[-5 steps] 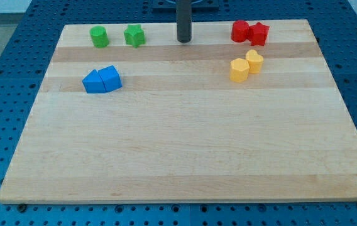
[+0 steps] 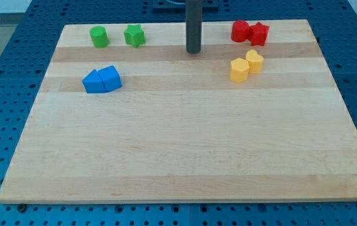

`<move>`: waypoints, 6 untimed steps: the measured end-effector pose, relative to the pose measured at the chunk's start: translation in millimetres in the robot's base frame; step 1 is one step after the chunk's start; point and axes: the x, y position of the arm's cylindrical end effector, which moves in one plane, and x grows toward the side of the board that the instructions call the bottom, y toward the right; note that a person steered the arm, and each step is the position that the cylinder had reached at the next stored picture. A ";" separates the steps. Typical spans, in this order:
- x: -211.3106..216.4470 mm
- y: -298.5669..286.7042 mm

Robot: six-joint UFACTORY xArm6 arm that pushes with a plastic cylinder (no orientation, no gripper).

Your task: Separate the red star from the red circle

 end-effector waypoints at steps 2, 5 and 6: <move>0.6 104.4; -16.2 137.1; -15.6 91.0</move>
